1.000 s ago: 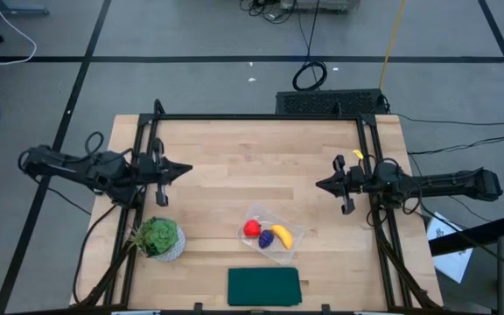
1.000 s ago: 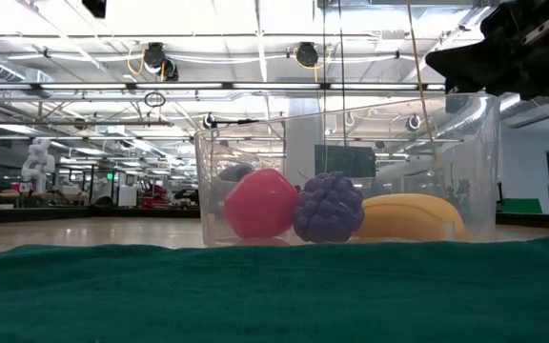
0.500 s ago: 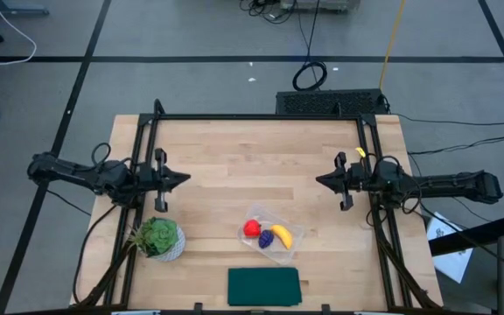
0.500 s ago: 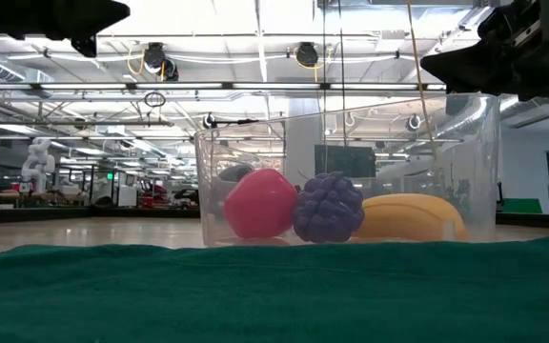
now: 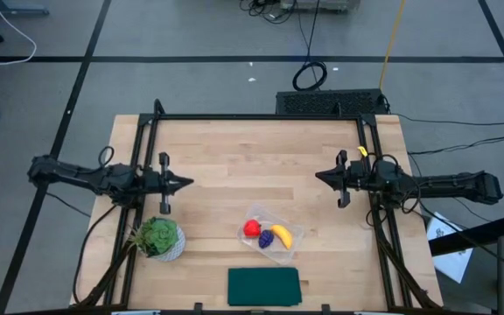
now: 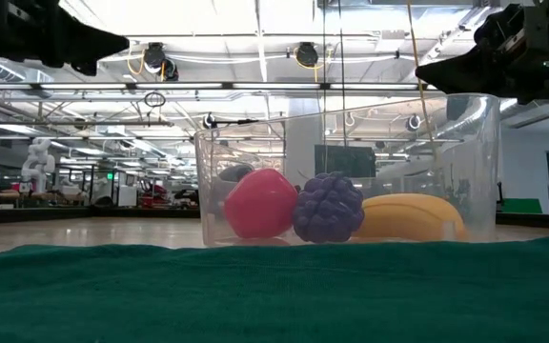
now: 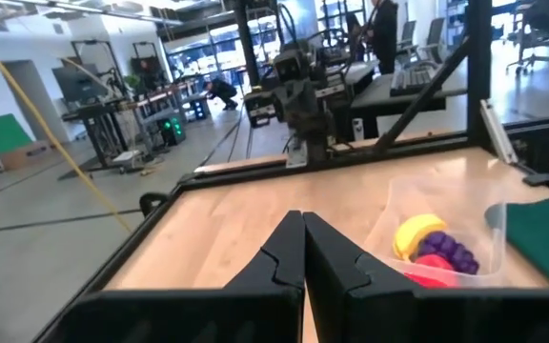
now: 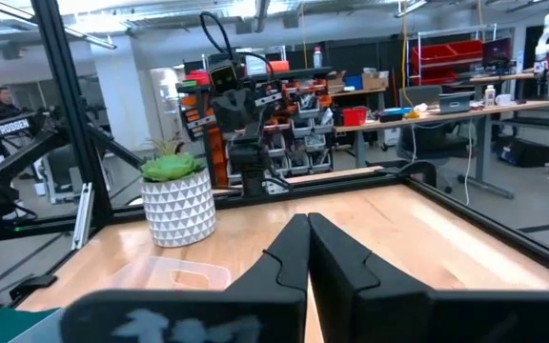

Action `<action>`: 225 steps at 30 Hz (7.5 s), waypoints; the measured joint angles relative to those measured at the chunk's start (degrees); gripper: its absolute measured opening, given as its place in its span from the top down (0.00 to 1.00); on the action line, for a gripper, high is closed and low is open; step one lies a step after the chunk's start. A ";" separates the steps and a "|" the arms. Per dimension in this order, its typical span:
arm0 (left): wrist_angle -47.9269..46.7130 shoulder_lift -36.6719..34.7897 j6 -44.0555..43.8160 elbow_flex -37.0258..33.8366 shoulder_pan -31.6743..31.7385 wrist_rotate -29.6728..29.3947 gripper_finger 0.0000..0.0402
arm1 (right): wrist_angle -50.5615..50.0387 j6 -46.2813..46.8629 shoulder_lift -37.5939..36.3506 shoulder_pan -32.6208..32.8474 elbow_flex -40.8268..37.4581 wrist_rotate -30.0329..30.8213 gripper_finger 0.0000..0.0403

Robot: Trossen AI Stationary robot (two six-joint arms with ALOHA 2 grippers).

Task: Pick and placing Produce into tupperware
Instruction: Return to Home Position

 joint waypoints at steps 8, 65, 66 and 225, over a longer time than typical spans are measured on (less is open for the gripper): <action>-2.00 -7.19 0.54 -0.57 2.35 0.00 1.00 | -0.02 -0.89 0.00 0.00 0.00 0.14 1.00; -19.21 -17.38 -2.82 -2.57 3.30 10.58 1.00 | -4.44 -4.09 -10.75 3.24 0.02 -15.23 1.00; -18.63 -17.39 -2.75 -2.92 3.31 10.55 1.00 | -4.36 -4.09 -10.73 3.23 0.00 -15.24 1.00; -15.44 -17.46 -7.25 -5.47 6.27 7.45 0.92 | -11.23 -3.45 -10.73 -3.72 -1.09 -7.78 1.00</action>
